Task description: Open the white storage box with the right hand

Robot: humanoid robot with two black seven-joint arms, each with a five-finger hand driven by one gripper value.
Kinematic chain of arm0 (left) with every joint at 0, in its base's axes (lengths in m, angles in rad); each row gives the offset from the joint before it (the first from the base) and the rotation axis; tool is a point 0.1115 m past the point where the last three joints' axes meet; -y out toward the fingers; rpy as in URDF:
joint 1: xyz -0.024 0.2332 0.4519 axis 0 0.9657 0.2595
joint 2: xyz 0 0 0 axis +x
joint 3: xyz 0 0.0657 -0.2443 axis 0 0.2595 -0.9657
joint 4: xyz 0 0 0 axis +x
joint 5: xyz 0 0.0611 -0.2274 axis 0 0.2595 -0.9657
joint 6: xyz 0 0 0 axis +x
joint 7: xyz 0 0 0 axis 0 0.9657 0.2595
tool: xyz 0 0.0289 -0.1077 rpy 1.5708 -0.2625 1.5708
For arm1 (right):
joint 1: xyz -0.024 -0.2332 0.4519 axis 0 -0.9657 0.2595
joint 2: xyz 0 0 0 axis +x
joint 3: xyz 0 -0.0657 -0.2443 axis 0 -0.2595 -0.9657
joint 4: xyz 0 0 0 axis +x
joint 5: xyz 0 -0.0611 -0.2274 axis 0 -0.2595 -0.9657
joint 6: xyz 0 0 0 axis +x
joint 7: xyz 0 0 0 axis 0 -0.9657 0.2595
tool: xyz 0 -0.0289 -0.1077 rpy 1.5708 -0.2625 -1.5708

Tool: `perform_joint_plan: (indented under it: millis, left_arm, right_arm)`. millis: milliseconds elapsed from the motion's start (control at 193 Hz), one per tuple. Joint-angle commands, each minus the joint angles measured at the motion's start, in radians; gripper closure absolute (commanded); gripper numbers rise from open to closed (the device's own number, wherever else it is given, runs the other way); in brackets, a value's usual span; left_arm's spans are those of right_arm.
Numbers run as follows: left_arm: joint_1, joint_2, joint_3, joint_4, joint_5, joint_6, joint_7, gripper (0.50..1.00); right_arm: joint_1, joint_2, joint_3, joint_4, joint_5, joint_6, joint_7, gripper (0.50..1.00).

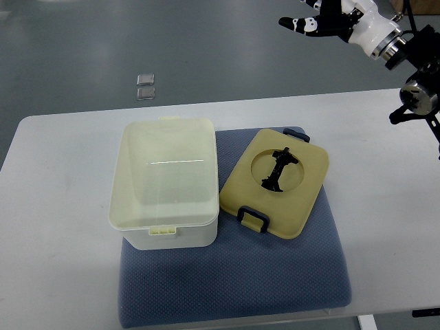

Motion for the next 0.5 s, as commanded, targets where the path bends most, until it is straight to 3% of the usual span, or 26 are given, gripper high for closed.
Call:
perform_joint_plan:
  millis: [0,83,497]
  left_arm:
    - [0.000,0.000,0.000,0.000,0.000,0.000,0.000,0.500]
    - [0.000,0.000,0.000,0.000,0.000,0.000,0.000,0.500]
    - [0.000,0.000,0.000,0.000,0.000,0.000,0.000,0.500]
  right_arm:
    - [-0.024,0.023,0.002,-0.054,0.192,-0.089,-0.063,0.572]
    - [-0.053,0.039,-0.004,-0.068,0.280,-0.116,-0.068,0.570]
    - [-0.122,0.067,-0.015,-0.094,0.289,-0.112,-0.057,0.570]
